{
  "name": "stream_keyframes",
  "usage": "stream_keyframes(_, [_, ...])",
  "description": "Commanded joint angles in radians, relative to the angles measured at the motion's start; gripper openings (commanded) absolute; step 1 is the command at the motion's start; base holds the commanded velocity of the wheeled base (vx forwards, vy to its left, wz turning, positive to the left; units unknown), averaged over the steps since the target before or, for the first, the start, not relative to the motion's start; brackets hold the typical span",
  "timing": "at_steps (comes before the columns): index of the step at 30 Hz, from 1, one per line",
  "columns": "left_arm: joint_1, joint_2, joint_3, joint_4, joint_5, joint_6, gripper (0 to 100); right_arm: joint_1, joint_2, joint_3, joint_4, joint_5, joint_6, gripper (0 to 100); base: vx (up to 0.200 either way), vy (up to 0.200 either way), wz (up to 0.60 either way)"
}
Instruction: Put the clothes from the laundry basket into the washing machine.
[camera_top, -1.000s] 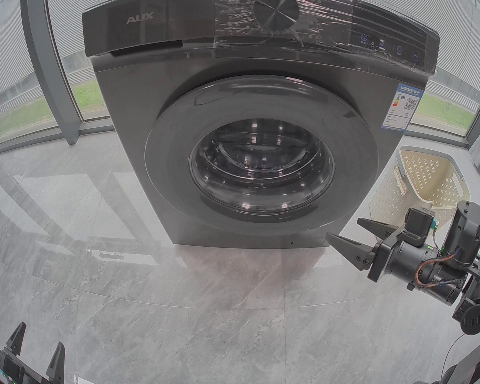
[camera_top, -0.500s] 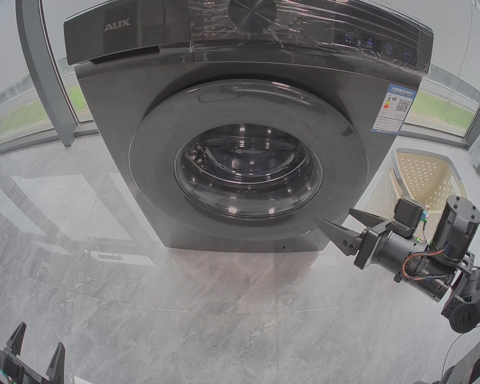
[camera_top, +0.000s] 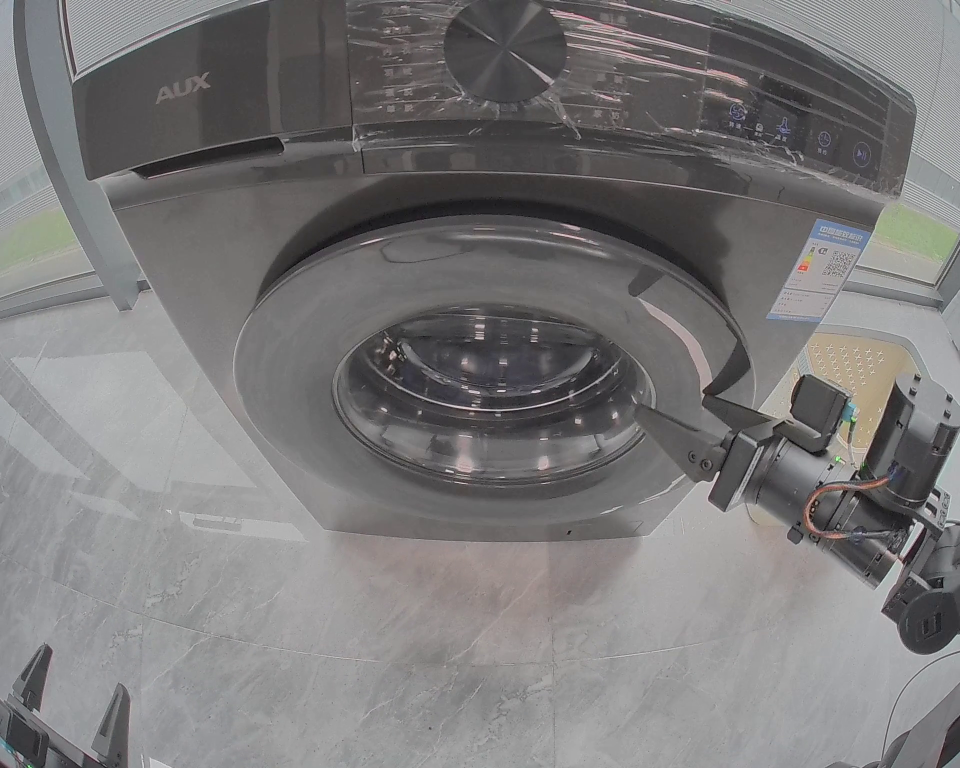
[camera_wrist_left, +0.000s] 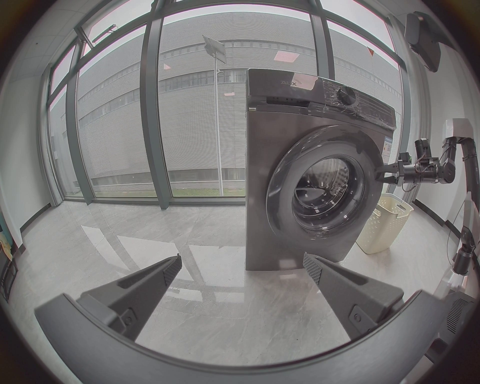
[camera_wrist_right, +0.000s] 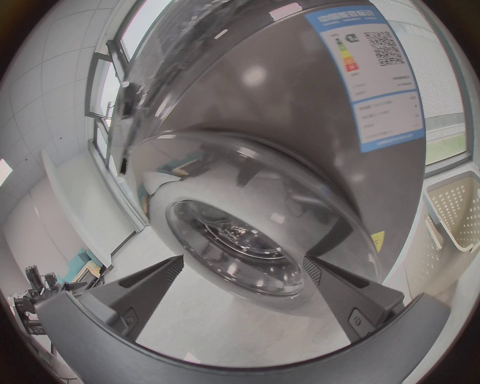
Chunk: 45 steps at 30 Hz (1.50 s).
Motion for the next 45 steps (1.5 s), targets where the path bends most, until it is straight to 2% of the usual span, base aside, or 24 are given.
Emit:
stream_keyframes(1, [0.000,-0.010,0.018,0.000,0.000,0.000,100,-0.003,-0.002,-0.035,-0.006,-0.041,-0.001,100,0.000,0.000,0.00])
stream_keyframes(8, [0.000,-0.010,0.018,0.000,0.002,0.000,100,-0.018,-0.010,-0.050,-0.013,-0.054,0.002,100,0.000,0.000,0.00])
stream_keyframes(13, [0.000,-0.010,0.018,0.000,0.002,-0.002,100,0.000,-0.063,0.074,-0.024,-0.056,-0.014,100,0.000,0.000,0.00])
stream_keyframes(16, [0.000,-0.010,0.016,0.000,0.000,0.000,100,-0.014,-0.093,0.109,-0.026,-0.050,-0.022,100,0.000,0.000,0.00])
stream_keyframes(20, [0.000,-0.010,0.018,0.000,0.002,-0.002,100,0.001,-0.146,0.184,-0.019,-0.039,-0.025,100,0.000,0.000,0.00])
stream_keyframes(22, [0.000,-0.010,0.018,0.000,0.002,-0.002,100,0.069,-0.223,0.303,-0.010,-0.008,-0.045,100,0.000,0.000,0.00])
stream_keyframes(24, [0.000,-0.010,0.018,0.002,0.000,-0.002,100,0.135,-0.283,0.405,-0.010,-0.005,-0.076,100,0.000,0.000,0.00])
stream_keyframes(25, [0.000,-0.010,0.018,0.002,0.000,-0.002,100,0.144,-0.310,0.451,-0.010,-0.005,-0.083,100,0.000,0.000,0.00])
stream_keyframes(27, [0.000,-0.010,0.018,0.002,0.000,-0.002,100,0.146,-0.315,0.457,-0.010,-0.005,-0.085,100,0.000,0.000,0.00])
stream_keyframes(28, [0.000,-0.010,0.016,0.000,0.000,-0.002,100,0.133,-0.424,0.479,0.060,-0.007,-0.077,100,0.000,0.000,0.00])
stream_keyframes(30, [0.000,-0.010,0.018,0.000,0.000,-0.002,100,0.080,-0.573,0.479,0.146,-0.010,-0.093,100,0.000,0.000,0.00])
stream_keyframes(32, [0.000,-0.010,0.018,0.002,0.000,-0.002,100,-0.020,-0.700,0.479,0.246,-0.010,-0.119,100,0.000,0.000,0.00])
stream_keyframes(36, [0.000,-0.009,0.016,0.000,0.000,0.000,100,-0.272,-0.988,0.473,0.536,0.004,-0.218,100,0.000,0.000,0.00])
stream_keyframes(37, [0.000,-0.009,0.016,0.000,0.000,0.000,100,-0.272,-0.988,0.473,0.536,0.004,-0.218,100,0.000,0.000,0.00])
stream_keyframes(38, [0.000,-0.010,0.018,0.002,0.000,0.000,100,-0.354,-1.128,0.462,0.662,0.015,-0.241,100,0.000,0.000,0.00])
stream_keyframes(39, [0.000,-0.010,0.018,0.000,0.000,-0.002,100,-0.400,-1.205,0.444,0.749,0.030,-0.251,100,0.000,0.000,0.00])
stream_keyframes(42, [0.000,-0.010,0.018,0.000,0.000,-0.002,100,-0.491,-1.357,0.413,0.921,0.068,-0.252,100,0.000,0.000,0.00])
stream_keyframes(45, [0.000,-0.009,0.018,0.000,0.000,-0.002,100,-0.520,-1.427,0.408,0.979,0.081,-0.251,100,0.000,0.000,0.00])
